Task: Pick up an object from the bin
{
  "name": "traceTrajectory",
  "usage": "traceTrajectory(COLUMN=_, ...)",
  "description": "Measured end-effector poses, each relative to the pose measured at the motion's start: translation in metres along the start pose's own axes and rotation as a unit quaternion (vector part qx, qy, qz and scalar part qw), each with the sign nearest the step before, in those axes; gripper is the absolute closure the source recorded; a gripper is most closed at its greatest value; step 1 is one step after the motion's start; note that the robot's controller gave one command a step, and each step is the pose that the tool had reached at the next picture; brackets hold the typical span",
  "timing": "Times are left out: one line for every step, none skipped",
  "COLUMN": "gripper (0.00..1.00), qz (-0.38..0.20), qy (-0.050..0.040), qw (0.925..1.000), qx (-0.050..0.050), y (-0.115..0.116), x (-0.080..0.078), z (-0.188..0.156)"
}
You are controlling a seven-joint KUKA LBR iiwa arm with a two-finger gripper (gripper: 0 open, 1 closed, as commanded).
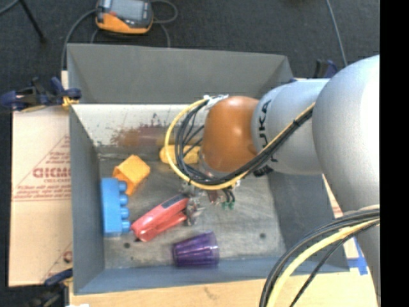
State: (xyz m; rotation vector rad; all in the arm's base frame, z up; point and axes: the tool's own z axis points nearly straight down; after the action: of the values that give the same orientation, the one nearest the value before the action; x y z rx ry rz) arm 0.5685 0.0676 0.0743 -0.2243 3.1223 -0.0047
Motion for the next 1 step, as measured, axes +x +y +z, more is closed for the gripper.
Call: traceTrajectory(gripper=1.0, qz=0.0, qy=0.0, qw=1.0, qx=0.0, y=0.0, x=0.0, z=0.0)
